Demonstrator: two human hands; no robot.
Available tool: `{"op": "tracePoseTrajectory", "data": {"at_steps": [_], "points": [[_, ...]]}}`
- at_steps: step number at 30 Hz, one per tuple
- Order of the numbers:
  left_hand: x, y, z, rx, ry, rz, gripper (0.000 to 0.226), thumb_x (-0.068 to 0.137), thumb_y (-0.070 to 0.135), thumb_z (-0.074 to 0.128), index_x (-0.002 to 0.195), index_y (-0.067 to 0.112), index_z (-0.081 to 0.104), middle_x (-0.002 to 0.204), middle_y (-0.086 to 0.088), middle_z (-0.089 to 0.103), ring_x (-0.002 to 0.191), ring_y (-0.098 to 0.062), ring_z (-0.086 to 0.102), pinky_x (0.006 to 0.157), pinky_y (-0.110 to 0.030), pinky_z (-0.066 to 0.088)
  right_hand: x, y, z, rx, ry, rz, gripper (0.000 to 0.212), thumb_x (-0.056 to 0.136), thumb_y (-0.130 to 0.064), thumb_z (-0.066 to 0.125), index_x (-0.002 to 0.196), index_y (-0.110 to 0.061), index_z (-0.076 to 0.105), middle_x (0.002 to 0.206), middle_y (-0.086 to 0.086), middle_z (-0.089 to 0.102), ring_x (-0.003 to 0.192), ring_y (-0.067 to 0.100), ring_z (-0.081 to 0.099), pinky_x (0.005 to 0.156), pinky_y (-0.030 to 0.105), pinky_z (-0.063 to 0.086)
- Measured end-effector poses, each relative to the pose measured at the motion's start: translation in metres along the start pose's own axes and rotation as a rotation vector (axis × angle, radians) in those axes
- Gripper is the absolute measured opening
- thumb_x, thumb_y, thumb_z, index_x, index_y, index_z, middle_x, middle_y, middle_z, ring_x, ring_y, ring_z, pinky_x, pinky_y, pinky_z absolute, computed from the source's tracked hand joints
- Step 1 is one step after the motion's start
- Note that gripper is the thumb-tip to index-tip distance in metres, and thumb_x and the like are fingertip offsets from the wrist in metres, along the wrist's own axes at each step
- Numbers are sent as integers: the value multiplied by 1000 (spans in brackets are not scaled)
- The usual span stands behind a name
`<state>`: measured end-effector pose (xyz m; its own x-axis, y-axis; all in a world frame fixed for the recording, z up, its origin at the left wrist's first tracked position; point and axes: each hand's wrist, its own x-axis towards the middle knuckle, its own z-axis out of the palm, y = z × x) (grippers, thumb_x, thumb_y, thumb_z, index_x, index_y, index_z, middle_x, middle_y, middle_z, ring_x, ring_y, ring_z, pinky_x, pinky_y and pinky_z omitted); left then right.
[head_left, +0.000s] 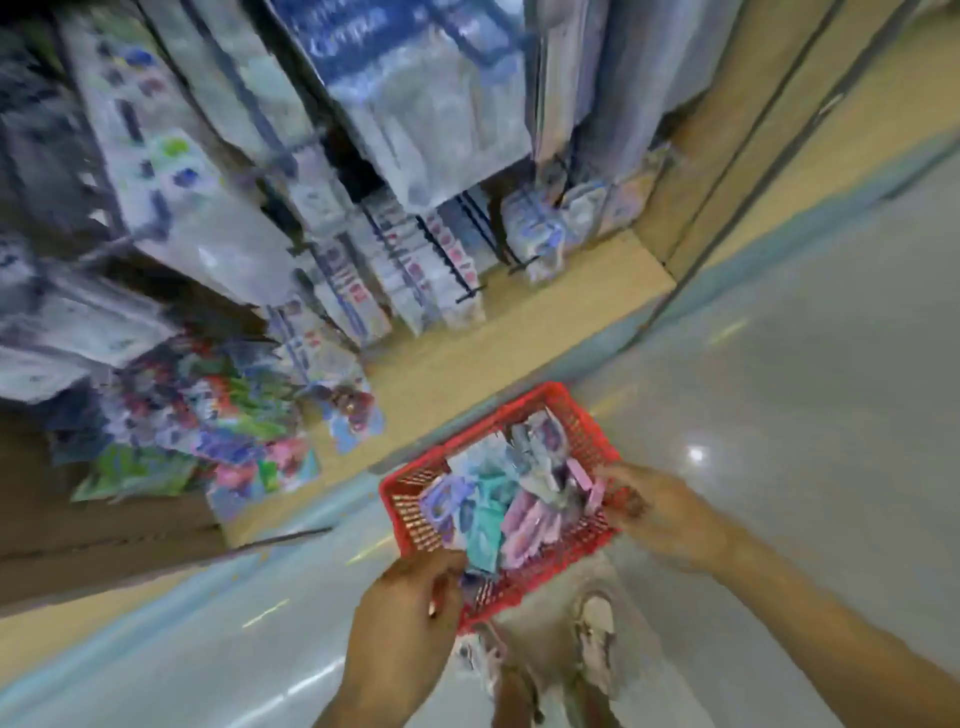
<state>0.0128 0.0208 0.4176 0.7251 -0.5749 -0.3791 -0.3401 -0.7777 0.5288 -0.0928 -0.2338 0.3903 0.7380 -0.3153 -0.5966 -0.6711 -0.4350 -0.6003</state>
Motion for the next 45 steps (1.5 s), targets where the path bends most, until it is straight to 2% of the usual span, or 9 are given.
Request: {"op": "tracePoseTrajectory", "data": {"at_steps": [5,11,19,23,27,34,39,43,45], "points": [[65,-65,114,-112,-100,-267,22,90,12,63,105,26,73,99,7,71,80,-14,64,64,-10,44,68,78,70,26,-7,132,33,91,0,54,122,-13,58,102,-1,65,85,16,58,71,17,42],[156,-150,235,-163,-110,-409,40,89,4,58,126,20,60,118,-1,68,101,-23,63,79,-24,40,162,160,156,-62,114,168,51,84,-5,60,132,-18,50,124,4,61,114,25,58,91,29,44],[248,-217,327,-61,-107,-333,67,80,19,72,141,24,46,133,-8,54,116,-32,55,97,-42,46,255,261,227,-416,55,244,92,90,-43,59,153,-40,-8,161,10,13,145,37,19,115,53,29],[272,-233,353,-20,-27,-407,67,80,31,72,139,24,42,138,-13,49,120,-39,51,96,-48,46,278,276,248,-551,117,171,79,90,-41,58,150,-44,6,152,10,27,135,39,27,106,49,36],[283,-242,355,-367,189,-655,49,81,22,74,119,7,48,102,-8,63,90,-32,62,72,-32,45,282,286,252,-653,143,31,71,90,-38,59,151,-32,24,144,12,40,127,33,36,103,43,41],[303,-272,359,-550,7,-615,53,66,48,80,110,20,64,100,5,74,92,-20,70,91,-43,54,296,286,249,-752,-17,86,77,88,-37,64,152,-32,21,149,12,32,137,35,26,106,44,43],[280,-244,355,-581,-25,-515,46,71,43,83,102,21,57,88,-6,72,79,-24,70,76,-44,58,292,255,227,-711,-23,135,68,86,-35,66,146,-34,34,135,6,43,127,29,39,93,40,50],[254,-240,343,-468,135,-405,25,84,29,75,101,17,61,62,0,62,48,-9,55,48,-25,45,257,240,204,-662,198,-22,62,84,-26,68,143,-27,47,114,16,58,101,38,55,70,44,55],[243,-249,337,-454,200,-454,31,82,23,77,108,18,61,74,7,65,63,-3,61,55,-17,46,242,231,192,-522,373,-138,58,85,-16,61,141,-23,49,102,18,61,84,36,57,63,37,50]]}}
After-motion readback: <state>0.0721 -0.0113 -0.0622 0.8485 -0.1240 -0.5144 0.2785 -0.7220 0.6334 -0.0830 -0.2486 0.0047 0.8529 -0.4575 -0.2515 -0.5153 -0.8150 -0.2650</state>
